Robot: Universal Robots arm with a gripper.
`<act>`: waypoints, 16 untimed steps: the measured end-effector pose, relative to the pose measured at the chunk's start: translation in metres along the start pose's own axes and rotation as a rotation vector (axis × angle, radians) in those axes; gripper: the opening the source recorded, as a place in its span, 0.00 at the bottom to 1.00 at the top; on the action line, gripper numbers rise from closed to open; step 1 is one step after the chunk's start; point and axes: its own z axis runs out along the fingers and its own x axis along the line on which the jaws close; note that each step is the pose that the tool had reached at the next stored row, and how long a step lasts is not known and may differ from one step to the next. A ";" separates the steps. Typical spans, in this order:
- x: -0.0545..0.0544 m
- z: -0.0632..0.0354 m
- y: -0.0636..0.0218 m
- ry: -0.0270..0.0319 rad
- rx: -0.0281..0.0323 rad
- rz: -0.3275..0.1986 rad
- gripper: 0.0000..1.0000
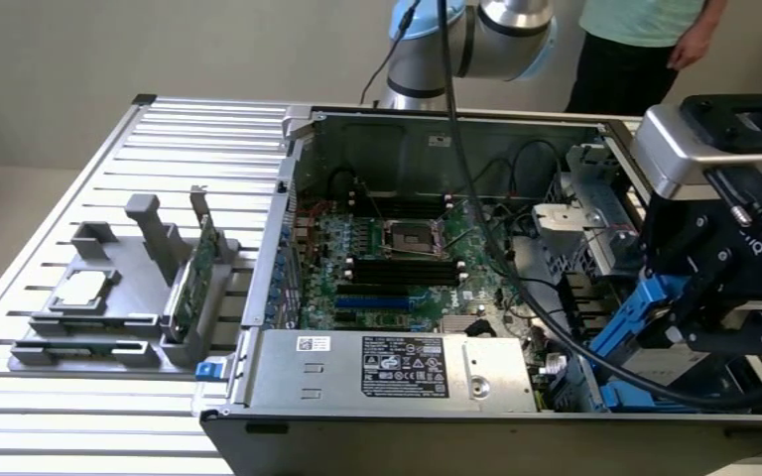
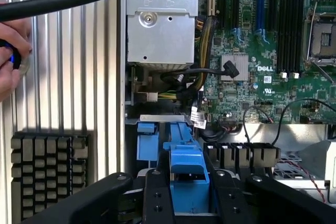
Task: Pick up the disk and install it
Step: 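Insert the disk into the insertion slot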
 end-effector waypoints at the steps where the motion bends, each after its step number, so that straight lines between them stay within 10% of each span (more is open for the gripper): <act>1: 0.000 0.0011 0.0000 -0.0019 0.0000 0.000 0.32; 16: 0.002 0.0223 -0.0004 -0.0149 0.0001 -0.001 0.32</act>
